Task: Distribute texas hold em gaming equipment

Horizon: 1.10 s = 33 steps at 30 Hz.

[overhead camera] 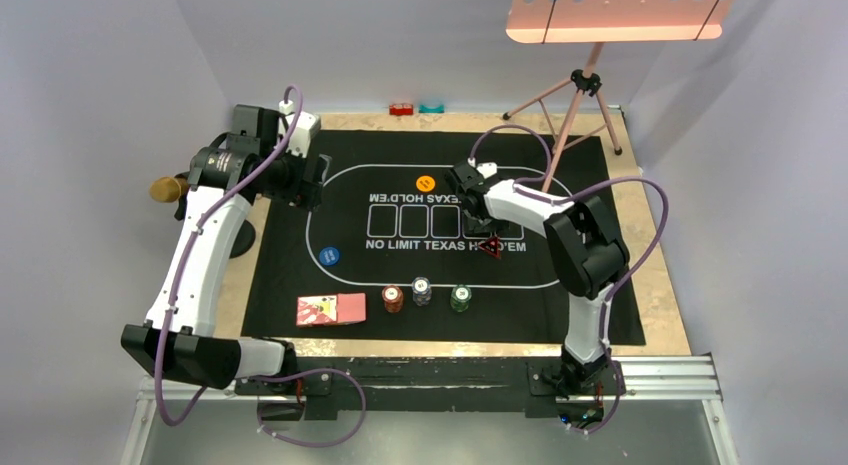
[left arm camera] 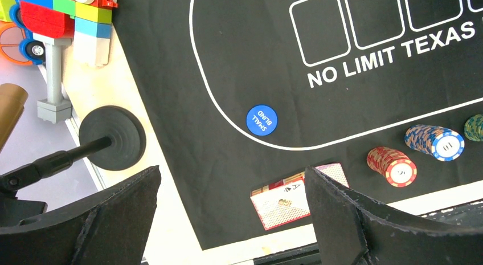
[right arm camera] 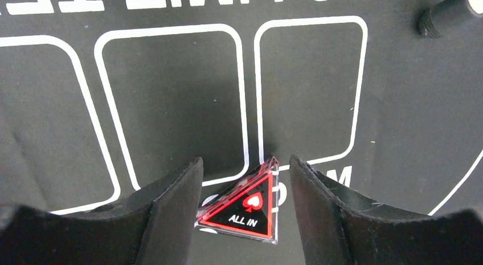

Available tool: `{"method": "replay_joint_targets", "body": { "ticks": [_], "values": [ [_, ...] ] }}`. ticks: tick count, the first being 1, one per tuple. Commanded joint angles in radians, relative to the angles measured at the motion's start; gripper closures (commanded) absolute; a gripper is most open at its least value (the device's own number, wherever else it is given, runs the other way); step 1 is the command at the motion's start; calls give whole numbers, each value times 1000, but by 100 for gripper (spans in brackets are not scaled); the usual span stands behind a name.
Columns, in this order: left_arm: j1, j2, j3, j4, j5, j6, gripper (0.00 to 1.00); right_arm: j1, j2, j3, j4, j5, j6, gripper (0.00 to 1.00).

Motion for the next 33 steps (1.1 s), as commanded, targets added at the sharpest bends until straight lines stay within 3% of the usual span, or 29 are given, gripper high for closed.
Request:
{"method": "replay_joint_targets", "body": {
  "ticks": [1, 33],
  "values": [
    [7, -25, -4, 14, -7, 15, 0, 5, 2, 5, -24, 24, 25, 38],
    [7, -30, 1, 2, -3, 34, 0, -50, -283, -367, -67, -74, 153, 46]
  ]
}}
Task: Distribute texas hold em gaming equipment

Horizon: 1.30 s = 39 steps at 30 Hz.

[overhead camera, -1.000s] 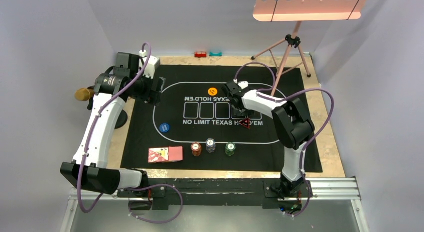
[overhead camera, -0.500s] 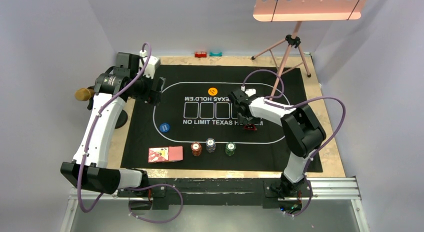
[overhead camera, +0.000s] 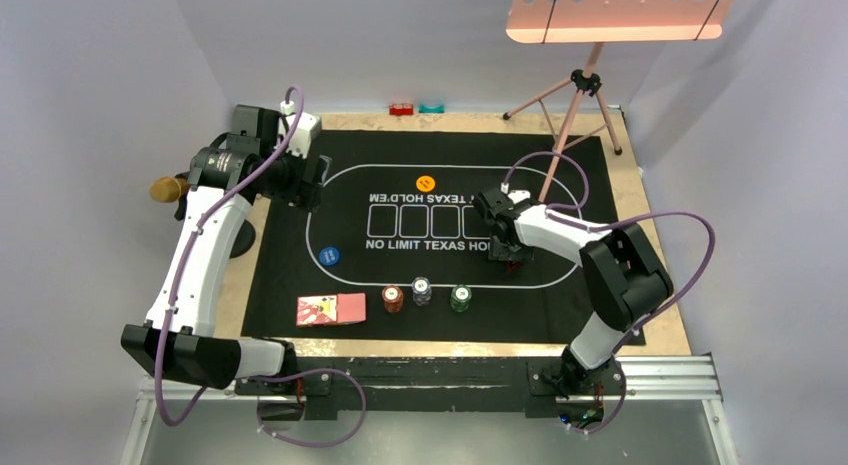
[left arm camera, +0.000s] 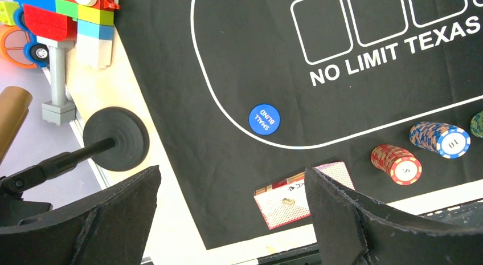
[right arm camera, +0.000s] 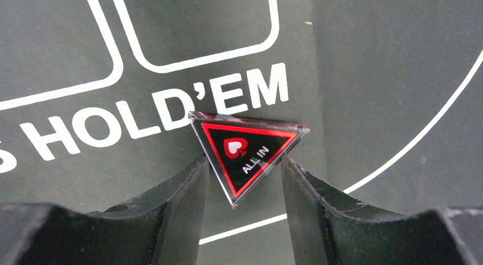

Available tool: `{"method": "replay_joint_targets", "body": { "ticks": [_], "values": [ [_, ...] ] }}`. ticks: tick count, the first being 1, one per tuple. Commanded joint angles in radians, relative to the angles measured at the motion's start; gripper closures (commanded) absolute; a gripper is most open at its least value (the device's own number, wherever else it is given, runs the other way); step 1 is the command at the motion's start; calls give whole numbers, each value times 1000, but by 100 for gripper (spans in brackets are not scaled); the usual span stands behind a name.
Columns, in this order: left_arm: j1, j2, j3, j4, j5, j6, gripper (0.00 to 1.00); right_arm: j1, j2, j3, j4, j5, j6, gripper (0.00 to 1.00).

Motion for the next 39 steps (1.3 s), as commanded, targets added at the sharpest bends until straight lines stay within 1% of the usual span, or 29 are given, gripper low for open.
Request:
{"method": "replay_joint_targets", "body": {
  "ticks": [1, 9, 12, 14, 17, 21, 23, 27, 28, 29, 31, 33, 36, 39],
  "values": [
    [7, -31, -1, 3, 0, 14, 0, -21, -43, -47, -61, -29, 37, 47],
    [7, -42, -29, 6, 24, 16, 0, -47, -95, -110, -40, -104, 44, 49],
    [7, -44, -47, 8, 42, 18, 0, -45, -140, -112, -44, -115, 43, 49],
    [7, -50, -63, 15, 59, 14, 0, -43, -183, -80, -52, -102, 18, 49],
    [7, -67, -88, 28, 106, 10, 0, -20, -253, 12, -66, -94, -28, 46],
    [7, -111, -143, 53, 209, 16, 2, 90, -316, 138, -34, -89, -125, 41],
    [7, -136, -185, 88, 240, 12, 3, 162, -327, 184, 13, -120, -188, 39],
    [7, -159, -232, 119, 258, 9, 2, 322, -319, 216, 137, -206, -332, 34],
    [7, -159, -237, 121, 256, 10, 2, 380, -305, 216, 164, -227, -371, 32],
    [7, -160, -240, 124, 248, 9, 1, 422, -294, 210, 193, -251, -426, 31],
    [8, -159, -244, 133, 225, 6, 0, 490, -263, 201, 237, -271, -485, 30],
    [10, -161, -243, 143, 203, -1, 0, 516, -223, 221, 237, -304, -499, 29],
    [17, -154, -231, 140, 182, -18, 0, 533, -164, 251, 241, -394, -503, 29],
    [20, -142, -217, 123, 170, -22, 0, 561, -111, 267, 249, -418, -526, 29]
  ]
}}
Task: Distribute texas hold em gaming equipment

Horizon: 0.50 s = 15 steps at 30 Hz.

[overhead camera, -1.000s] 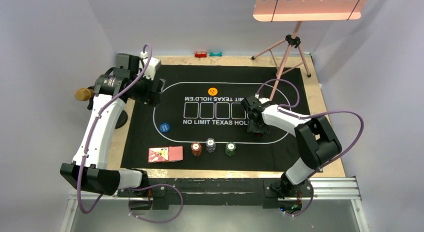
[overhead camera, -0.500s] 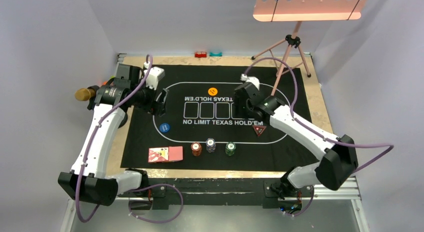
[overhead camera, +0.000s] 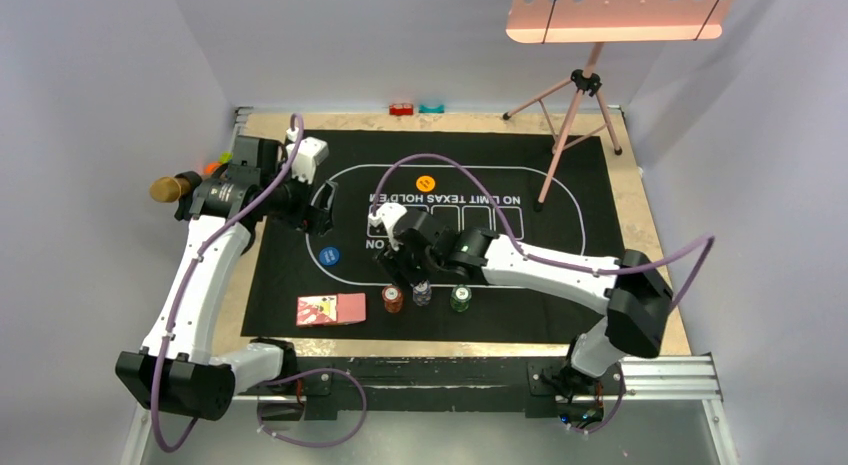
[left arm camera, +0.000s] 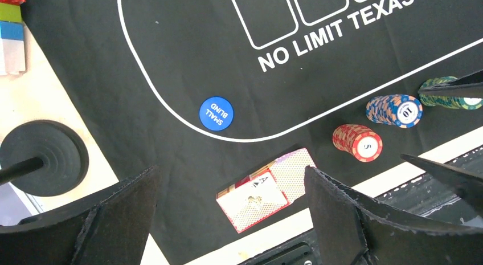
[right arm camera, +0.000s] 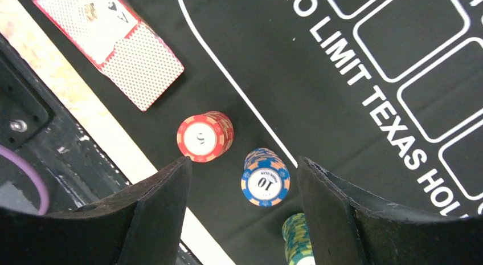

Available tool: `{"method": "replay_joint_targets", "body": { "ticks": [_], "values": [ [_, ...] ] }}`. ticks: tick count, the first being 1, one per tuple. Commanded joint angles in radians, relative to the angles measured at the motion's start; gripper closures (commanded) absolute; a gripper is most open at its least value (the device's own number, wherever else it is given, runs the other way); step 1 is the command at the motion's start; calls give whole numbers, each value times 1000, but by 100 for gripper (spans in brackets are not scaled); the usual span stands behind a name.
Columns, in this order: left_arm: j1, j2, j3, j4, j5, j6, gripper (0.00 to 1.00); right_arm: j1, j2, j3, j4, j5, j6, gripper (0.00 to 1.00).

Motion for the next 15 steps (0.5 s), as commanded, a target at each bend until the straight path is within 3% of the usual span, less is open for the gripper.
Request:
{"method": "replay_joint_targets", "body": {
  "ticks": [1, 15],
  "values": [
    [14, 0, 27, 23, -25, -18, 0, 30, 51, 55, 51, -77, -77, 29],
    [17, 7, 53, 3, -124, 14, 0, 77, 190, 91, 49, -112, -123, 25]
  ]
}}
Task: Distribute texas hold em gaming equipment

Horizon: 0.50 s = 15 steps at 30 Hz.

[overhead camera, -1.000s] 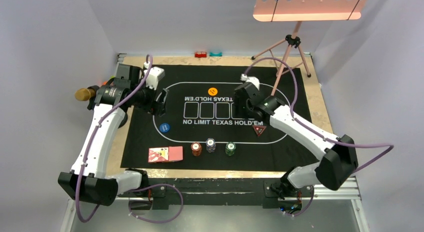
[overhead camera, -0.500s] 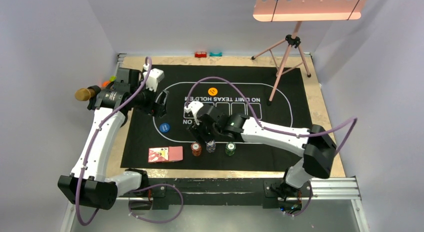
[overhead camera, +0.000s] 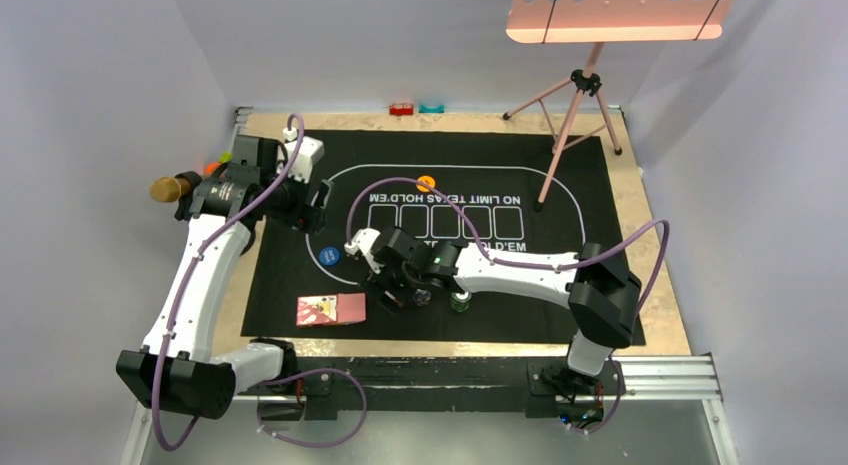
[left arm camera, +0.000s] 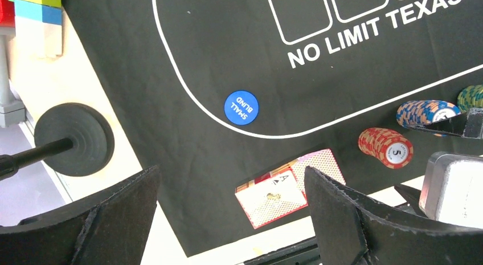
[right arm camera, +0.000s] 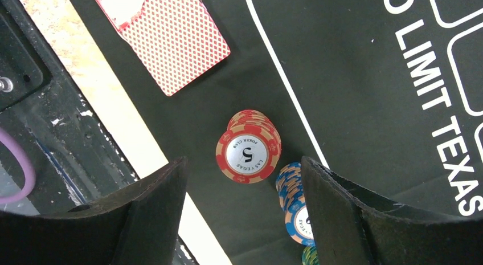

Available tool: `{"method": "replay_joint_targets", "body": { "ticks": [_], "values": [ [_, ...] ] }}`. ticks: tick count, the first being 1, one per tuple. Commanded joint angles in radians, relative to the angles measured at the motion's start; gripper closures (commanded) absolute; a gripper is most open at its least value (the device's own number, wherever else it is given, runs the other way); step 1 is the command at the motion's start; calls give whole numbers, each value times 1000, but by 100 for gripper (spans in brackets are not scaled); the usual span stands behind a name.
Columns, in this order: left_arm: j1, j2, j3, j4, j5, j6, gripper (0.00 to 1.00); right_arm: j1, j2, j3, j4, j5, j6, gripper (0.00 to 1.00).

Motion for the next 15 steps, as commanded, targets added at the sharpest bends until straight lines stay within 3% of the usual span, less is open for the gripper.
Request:
{"method": "replay_joint_targets", "body": {
  "ticks": [1, 8, 15],
  "values": [
    [9, 0, 55, 1, -29, 14, 0, 10, 27, 65, 19, -13, -32, 25],
    [9, -18, 63, -2, -49, 21, 0, 11, 75, 64, 23, 18, -34, 25],
    [9, -8, 96, -15, -62, -5, 0, 10, 84, 24, 61, 53, -36, 35]
  ]
}}
